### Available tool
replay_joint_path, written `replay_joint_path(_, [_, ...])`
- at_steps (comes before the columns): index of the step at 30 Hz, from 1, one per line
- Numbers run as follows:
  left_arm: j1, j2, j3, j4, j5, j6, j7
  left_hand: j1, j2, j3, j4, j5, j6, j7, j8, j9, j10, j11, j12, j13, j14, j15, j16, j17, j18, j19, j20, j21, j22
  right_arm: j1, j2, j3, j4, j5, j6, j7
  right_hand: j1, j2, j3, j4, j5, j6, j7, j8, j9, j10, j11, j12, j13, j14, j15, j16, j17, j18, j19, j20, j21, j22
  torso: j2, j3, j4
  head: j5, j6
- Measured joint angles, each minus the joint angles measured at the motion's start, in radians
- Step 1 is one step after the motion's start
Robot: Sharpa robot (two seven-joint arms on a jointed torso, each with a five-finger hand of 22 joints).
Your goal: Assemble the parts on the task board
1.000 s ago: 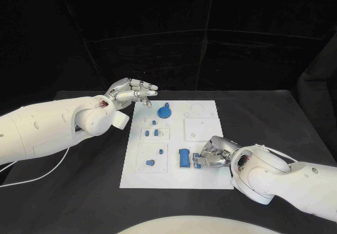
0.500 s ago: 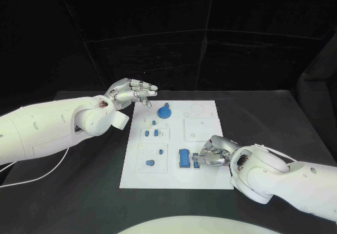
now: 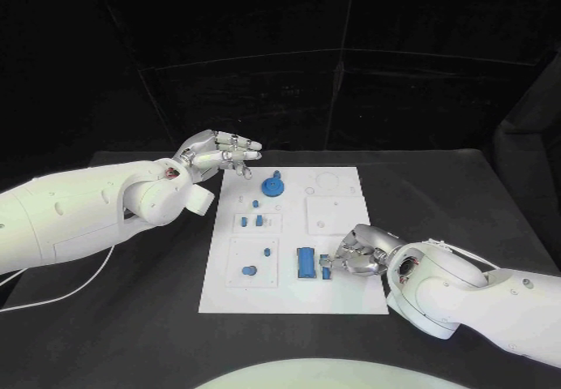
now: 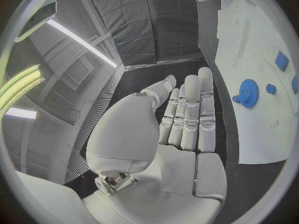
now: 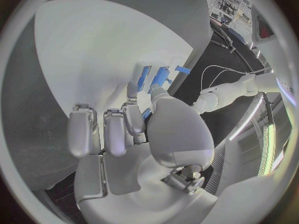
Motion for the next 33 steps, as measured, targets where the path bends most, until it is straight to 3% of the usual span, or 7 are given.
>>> replay_joint_path(10, [0.000,-0.003,0.000,-0.001,0.000,0.000,0.000,0.000,0.000,0.000,0.000,0.000,0.000,0.000,0.000,0.000,0.000,0.000,0.000,0.000,0.000,0.000,0.000,0.000,0.000,0.000,0.000,0.000,-0.001,0.000,-0.026,0.000,0.002,0.000,0.017,0.052,0.083,0.002,-0.022,-0.049,-0.018,-0.012,0.005,0.000,-0.001,-0.001,0.000,-0.008,-0.004,0.000,0.000,-0.006,-0.002,0.000,0.000,0.000,-0.004,0.000,-0.001,-0.0003,0.0000,0.001,0.006])
replay_joint_path(14, [0.000,-0.003,0.000,-0.001,0.000,0.000,0.000,0.000,0.000,0.000,0.000,0.000,0.000,0.000,0.000,0.000,0.000,0.000,0.000,0.000,0.000,0.000,0.000,-0.001,0.000,0.000,0.000,0.000,-0.001,0.000,-0.034,0.000,-0.001,0.008,0.011,0.094,0.099,0.018,-0.030,-0.056,-0.018,-0.063,0.023,-0.026,-0.014,-0.019,0.019,-0.032,-0.021,-0.002,0.003,-0.024,-0.026,0.000,-0.021,0.003,-0.024,0.000,-0.001,-0.0003,0.0005,0.002,0.007])
replay_joint_path(19, [0.000,-0.004,0.000,-0.002,0.000,0.000,0.001,0.000,0.000,0.000,0.000,0.000,0.000,0.000,0.000,0.000,0.000,0.000,0.000,0.000,0.000,0.000,0.000,-0.001,0.000,0.000,0.000,0.000,-0.002,0.000,-0.057,0.000,-0.016,0.085,-0.012,0.212,0.180,0.040,-0.041,-0.086,-0.001,-0.132,0.064,-0.084,-0.049,-0.118,0.046,-0.206,-0.153,-0.002,0.035,-0.084,-0.117,0.004,-0.083,0.027,-0.080,-0.071,-0.002,-0.0003,0.0005,0.002,0.013])
replay_joint_path(25, [-0.002,-0.004,-0.001,-0.001,0.011,0.001,0.004,-0.008,0.008,-0.010,0.004,0.000,0.006,-0.006,0.000,0.001,0.000,0.000,0.008,0.000,0.000,0.000,-0.007,-0.006,0.000,0.000,0.000,-0.007,-0.007,0.015,-0.085,0.000,-0.062,0.324,-0.040,0.442,0.309,0.081,0.004,-0.144,-0.016,-0.166,0.089,-0.134,-0.099,-0.340,0.074,-0.678,-0.525,-0.154,0.059,-0.533,-0.642,0.110,-0.401,0.049,-0.434,-0.520,-0.004,-0.0002,0.0005,-0.004,0.028])
replay_joint_path(28, [-0.005,-0.003,-0.001,-0.004,0.025,0.001,0.010,-0.014,0.014,-0.014,0.008,0.000,0.012,-0.012,0.005,0.002,0.004,-0.004,0.007,-0.005,-0.030,0.003,-0.045,-0.025,0.000,-0.025,0.000,-0.035,-0.021,0.036,-0.085,0.000,-0.113,0.480,-0.042,0.572,0.344,0.077,0.040,-0.151,-0.021,-0.171,0.115,-0.167,-0.132,-0.386,0.106,-0.864,-0.700,-0.255,0.088,-0.758,-0.783,0.110,-0.488,0.073,-0.595,-0.643,-0.007,-0.0002,0.0007,-0.007,0.039])
replay_joint_path(30, [-0.006,-0.001,-0.001,-0.008,0.035,0.000,0.014,-0.020,0.018,-0.017,0.011,0.000,0.013,-0.013,0.005,0.001,0.004,-0.004,-0.011,-0.013,-0.078,0.009,-0.117,-0.061,0.000,-0.073,0.007,-0.079,-0.048,0.052,-0.080,0.001,-0.153,0.572,-0.039,0.644,0.359,0.065,0.072,-0.150,-0.033,-0.178,0.142,-0.197,-0.160,-0.401,0.127,-0.964,-0.815,-0.330,0.128,-0.915,-0.868,0.110,-0.563,0.097,-0.714,-0.717,-0.010,-0.0003,0.0015,-0.010,0.048])
replay_joint_path(33, [-0.009,0.006,-0.001,-0.023,0.054,0.001,0.023,-0.030,0.010,-0.010,0.021,0.000,0.004,-0.004,-0.010,-0.004,-0.010,0.010,-0.046,-0.018,-0.160,0.040,-0.247,-0.126,0.000,-0.167,0.029,-0.164,-0.099,0.077,-0.056,0.007,-0.230,0.709,-0.029,0.745,0.369,0.055,0.110,-0.153,-0.055,-0.193,0.157,-0.238,-0.201,-0.425,0.158,-1.064,-0.951,-0.433,0.180,-1.107,-0.981,0.109,-0.629,0.142,-0.865,-0.814,-0.015,-0.0013,0.0029,-0.016,0.064])
